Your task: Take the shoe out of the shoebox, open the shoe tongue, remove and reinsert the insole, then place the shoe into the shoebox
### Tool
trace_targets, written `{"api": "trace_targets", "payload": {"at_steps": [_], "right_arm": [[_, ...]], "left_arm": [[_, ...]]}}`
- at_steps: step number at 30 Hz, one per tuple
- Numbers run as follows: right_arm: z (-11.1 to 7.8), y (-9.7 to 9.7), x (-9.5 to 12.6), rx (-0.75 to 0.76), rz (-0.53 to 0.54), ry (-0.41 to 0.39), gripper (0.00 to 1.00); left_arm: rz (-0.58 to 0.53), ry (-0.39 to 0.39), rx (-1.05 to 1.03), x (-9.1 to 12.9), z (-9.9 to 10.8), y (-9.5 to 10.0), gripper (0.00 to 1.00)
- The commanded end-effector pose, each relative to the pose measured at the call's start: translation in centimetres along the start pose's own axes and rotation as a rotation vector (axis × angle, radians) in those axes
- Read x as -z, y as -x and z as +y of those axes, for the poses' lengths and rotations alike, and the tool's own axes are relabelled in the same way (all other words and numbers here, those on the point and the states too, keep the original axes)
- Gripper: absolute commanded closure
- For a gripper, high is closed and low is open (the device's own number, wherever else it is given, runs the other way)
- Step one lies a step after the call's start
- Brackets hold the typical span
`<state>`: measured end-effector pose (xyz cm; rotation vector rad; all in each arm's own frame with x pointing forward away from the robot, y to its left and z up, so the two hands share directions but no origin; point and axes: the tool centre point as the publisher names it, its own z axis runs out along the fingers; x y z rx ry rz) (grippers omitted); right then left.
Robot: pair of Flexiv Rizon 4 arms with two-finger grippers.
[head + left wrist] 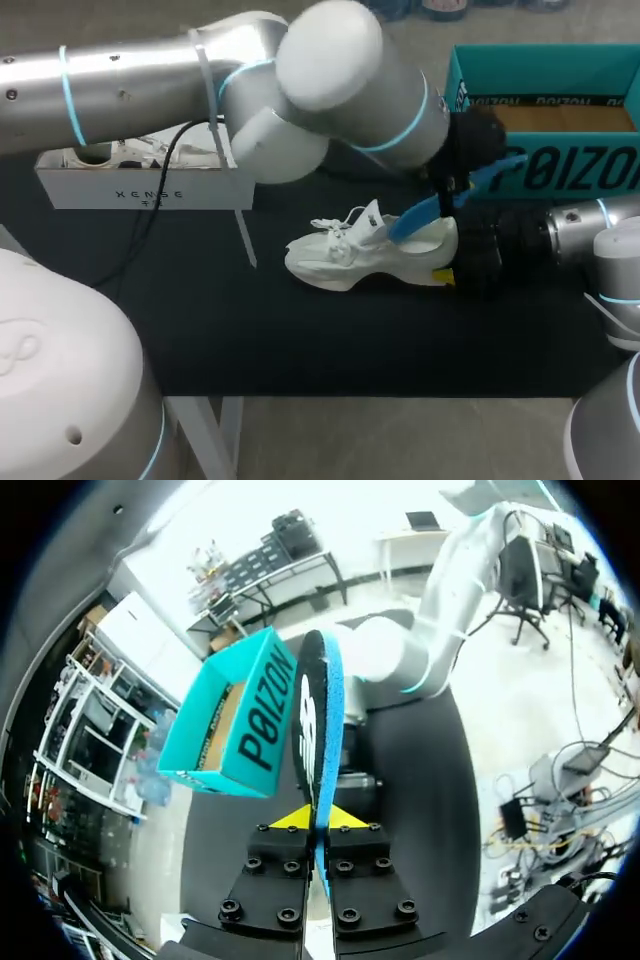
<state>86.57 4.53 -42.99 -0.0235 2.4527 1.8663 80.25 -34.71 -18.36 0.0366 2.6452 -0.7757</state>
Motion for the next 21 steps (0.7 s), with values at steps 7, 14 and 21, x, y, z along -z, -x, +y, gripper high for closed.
{"api": "trace_targets", "payload": {"at_steps": [7,14,21], "right_arm": [[-0.4,-0.1,-0.3,0.0,-0.001,-0.001,1.0],[-0.4,-0.1,-0.3,0.0,-0.001,-0.001,1.0],[-0.4,-0.1,-0.3,0.0,-0.001,-0.001,1.0]], "left_arm": [[0.493,-0.374,0.119,8.7,5.9,8.5,1.0],[0.493,-0.374,0.119,8.7,5.9,8.5,1.0],[0.493,-0.374,0.119,8.7,5.9,8.5,1.0]]}}
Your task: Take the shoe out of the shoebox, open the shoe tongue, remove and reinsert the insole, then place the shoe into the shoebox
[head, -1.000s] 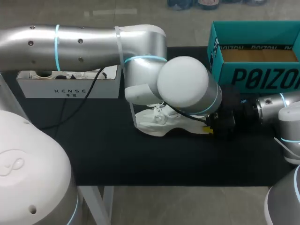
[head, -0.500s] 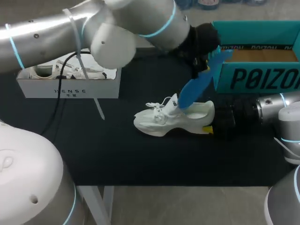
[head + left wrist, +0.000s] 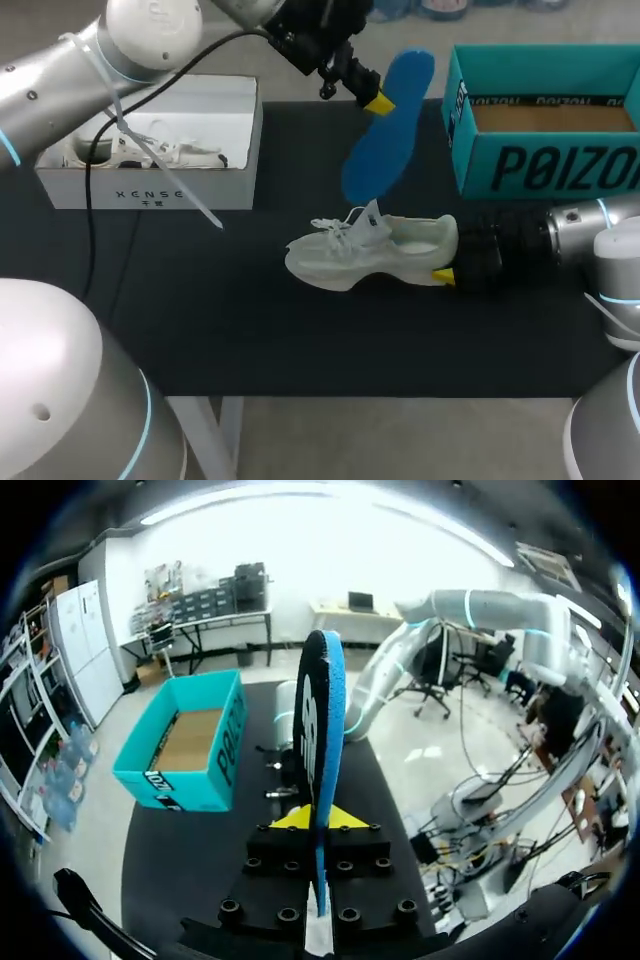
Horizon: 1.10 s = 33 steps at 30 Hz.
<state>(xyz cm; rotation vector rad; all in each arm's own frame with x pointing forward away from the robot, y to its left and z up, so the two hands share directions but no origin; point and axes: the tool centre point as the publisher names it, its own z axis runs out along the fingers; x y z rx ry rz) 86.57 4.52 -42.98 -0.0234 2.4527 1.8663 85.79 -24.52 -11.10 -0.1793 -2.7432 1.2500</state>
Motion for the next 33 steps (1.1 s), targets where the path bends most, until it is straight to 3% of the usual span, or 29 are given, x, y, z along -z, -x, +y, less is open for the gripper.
{"api": "trace_targets", "payload": {"at_steps": [1,4,6,13,17,22,25,29,33], "right_arm": [[-0.4,-0.1,-0.3,0.0,-0.001,-0.001,1.0],[-0.4,-0.1,-0.3,0.0,-0.001,-0.001,1.0],[-0.4,-0.1,-0.3,0.0,-0.001,-0.001,1.0],[-0.4,-0.1,-0.3,0.0,-0.001,-0.001,1.0],[-0.4,-0.1,-0.3,0.0,-0.001,-0.001,1.0],[-0.4,-0.1,-0.3,0.0,-0.001,-0.001,1.0],[-0.4,-0.1,-0.3,0.0,-0.001,-0.001,1.0],[-0.4,-0.1,-0.3,0.0,-0.001,-0.001,1.0],[-0.4,-0.1,-0.3,0.0,-0.001,-0.001,1.0]], "left_arm": [[0.006,-0.069,-0.003,-0.2,0.3,0.1,1.0],[0.006,-0.069,-0.003,-0.2,0.3,0.1,1.0],[0.12,-0.196,0.068,1.2,0.2,0.7,1.0],[0.309,-0.572,0.156,7.3,1.3,2.3,1.0],[0.361,-0.667,0.149,9.4,1.0,2.1,1.0],[0.427,-0.678,0.195,10.4,-0.6,1.5,1.0],[0.449,-0.625,0.25,10.5,-1.1,1.6,1.0],[0.546,-0.548,0.329,10.3,-1.6,3.4,1.0],[0.517,-0.484,0.369,11.5,-2.8,4.7,1.0]]}}
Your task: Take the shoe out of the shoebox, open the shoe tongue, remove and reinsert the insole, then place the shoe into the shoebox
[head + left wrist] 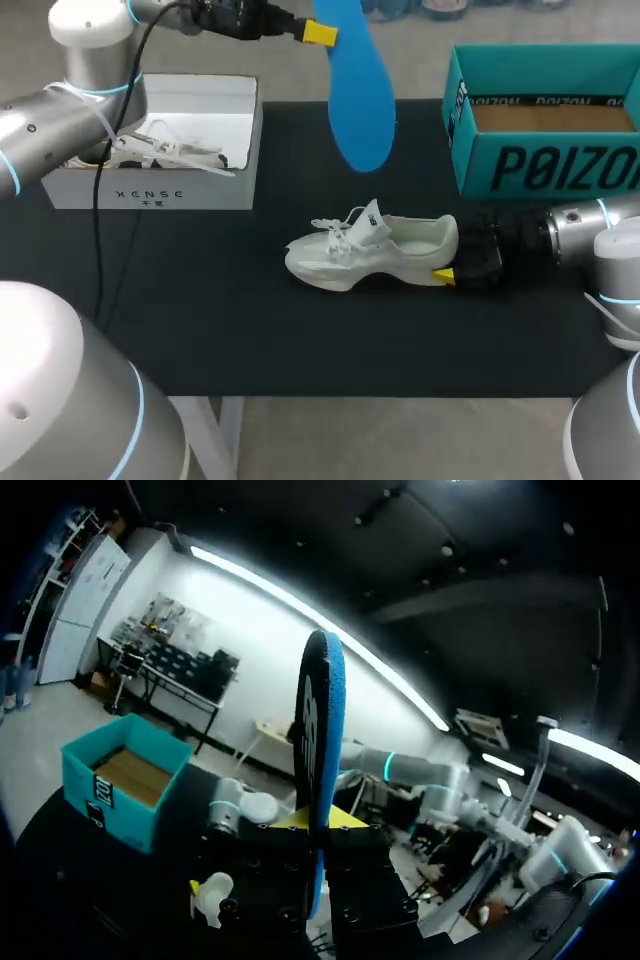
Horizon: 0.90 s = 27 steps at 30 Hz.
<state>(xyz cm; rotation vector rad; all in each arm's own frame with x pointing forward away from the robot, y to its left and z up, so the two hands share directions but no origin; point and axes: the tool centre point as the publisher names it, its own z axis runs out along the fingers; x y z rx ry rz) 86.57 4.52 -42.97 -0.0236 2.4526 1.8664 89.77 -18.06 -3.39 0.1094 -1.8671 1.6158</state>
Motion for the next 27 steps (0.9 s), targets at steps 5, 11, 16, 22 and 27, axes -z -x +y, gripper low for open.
{"api": "trace_targets", "payload": {"at_steps": [5,11,16,22,27], "right_arm": [[-0.4,-0.1,-0.3,0.0,-0.001,-0.002,1.0],[-0.4,-0.1,-0.3,0.0,-0.001,-0.002,1.0],[-0.4,-0.1,-0.3,0.0,-0.001,-0.002,1.0],[-0.4,-0.1,-0.3,0.0,-0.001,-0.002,1.0],[-0.4,-0.1,-0.3,0.0,-0.001,-0.002,1.0]], "left_arm": [[-0.067,0.219,0.061,0.4,-4.7,-0.2,1.0],[-0.109,0.29,0.055,-0.8,-4.5,-1.7,1.0],[-0.086,0.276,0.053,-1.5,-3.9,-2.2,1.0],[-0.054,0.245,0.039,-2.4,-3.5,-2.6,1.0],[-0.049,0.218,0.05,-3.1,-3.3,-2.6,1.0]]}}
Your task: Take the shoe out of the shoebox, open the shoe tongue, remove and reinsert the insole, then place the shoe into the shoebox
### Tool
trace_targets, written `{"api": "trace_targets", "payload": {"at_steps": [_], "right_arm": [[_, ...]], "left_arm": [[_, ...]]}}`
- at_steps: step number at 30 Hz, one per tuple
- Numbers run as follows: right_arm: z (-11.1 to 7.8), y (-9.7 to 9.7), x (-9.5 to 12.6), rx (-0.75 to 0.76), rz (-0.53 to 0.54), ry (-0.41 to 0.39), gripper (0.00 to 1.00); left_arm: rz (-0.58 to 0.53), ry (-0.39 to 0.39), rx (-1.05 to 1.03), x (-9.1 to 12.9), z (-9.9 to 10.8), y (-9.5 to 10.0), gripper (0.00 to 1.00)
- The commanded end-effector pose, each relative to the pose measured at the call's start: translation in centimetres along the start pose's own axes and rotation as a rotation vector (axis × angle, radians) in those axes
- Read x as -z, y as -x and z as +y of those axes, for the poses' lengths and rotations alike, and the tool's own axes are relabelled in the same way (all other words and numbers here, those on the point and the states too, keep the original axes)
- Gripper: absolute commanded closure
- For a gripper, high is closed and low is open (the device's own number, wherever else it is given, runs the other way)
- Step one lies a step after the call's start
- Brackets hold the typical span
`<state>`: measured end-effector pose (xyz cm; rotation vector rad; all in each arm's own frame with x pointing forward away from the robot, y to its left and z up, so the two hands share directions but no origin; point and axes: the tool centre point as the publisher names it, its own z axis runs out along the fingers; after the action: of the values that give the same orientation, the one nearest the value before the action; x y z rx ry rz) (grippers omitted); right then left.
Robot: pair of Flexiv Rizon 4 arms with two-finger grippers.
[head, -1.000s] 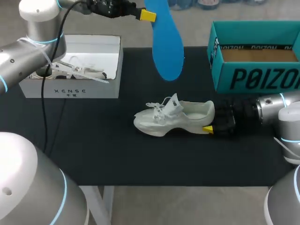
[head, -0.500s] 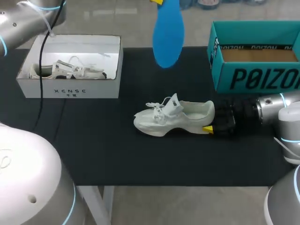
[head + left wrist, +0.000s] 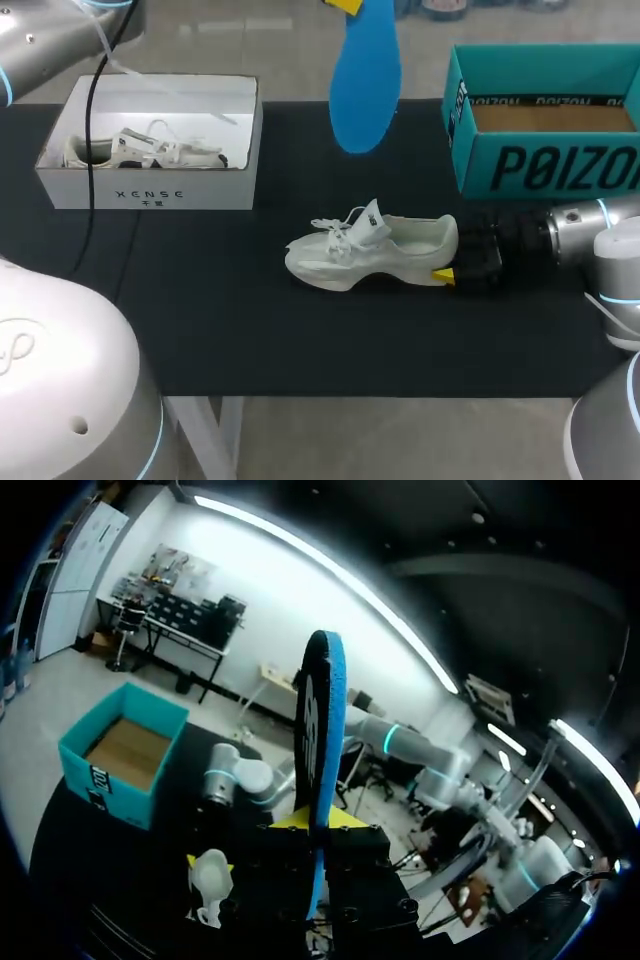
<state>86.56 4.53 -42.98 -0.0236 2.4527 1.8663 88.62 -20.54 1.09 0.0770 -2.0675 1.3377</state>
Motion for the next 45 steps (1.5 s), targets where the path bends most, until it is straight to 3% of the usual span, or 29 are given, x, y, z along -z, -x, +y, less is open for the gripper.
{"api": "trace_targets", "payload": {"at_steps": [1,8,9,10,11,23,28,34,38,45], "right_arm": [[-0.4,-0.1,-0.3,0.0,-0.001,-0.001,1.0],[-0.4,-0.1,-0.3,0.0,-0.001,-0.001,1.0],[-0.4,-0.1,-0.3,0.0,-0.001,-0.001,0.85],[-0.4,0.0,-0.1,0.0,-0.006,-0.011,0.48],[-0.2,0.1,0.1,0.008,-0.007,-0.011,0.0],[0.3,1.3,3.8,0.039,-0.075,-0.065,0.0],[0.6,1.4,7.1,0.049,-0.098,-0.172,0.0],[3.8,1.5,11.1,0.107,-0.079,-0.449,0.0],[6.6,1.5,13.5,0.138,-0.076,-0.695,0.0],[9.1,1.8,13.5,0.193,-0.005,-0.945,0.0]], "left_arm": [[-0.009,-0.038,0.002,-0.6,0.5,-0.2,1.0],[-0.009,-0.038,0.002,-0.6,0.5,-0.2,1.0],[-0.009,-0.038,0.002,-0.6,0.5,-0.2,1.0],[-0.009,-0.038,0.002,-0.6,0.5,-0.2,1.0],[-0.009,-0.038,0.002,-0.6,0.5,-0.2,1.0],[-0.009,-0.038,0.002,-0.6,0.5,-0.2,1.0],[-0.009,-0.038,0.002,-0.6,0.5,-0.2,1.0],[-0.009,-0.038,0.002,-0.6,0.5,-0.2,1.0],[-0.009,-0.038,0.002,-0.6,0.5,-0.2,1.0],[-0.009,-0.038,0.002,-0.6,0.5,-0.2,1.0]]}}
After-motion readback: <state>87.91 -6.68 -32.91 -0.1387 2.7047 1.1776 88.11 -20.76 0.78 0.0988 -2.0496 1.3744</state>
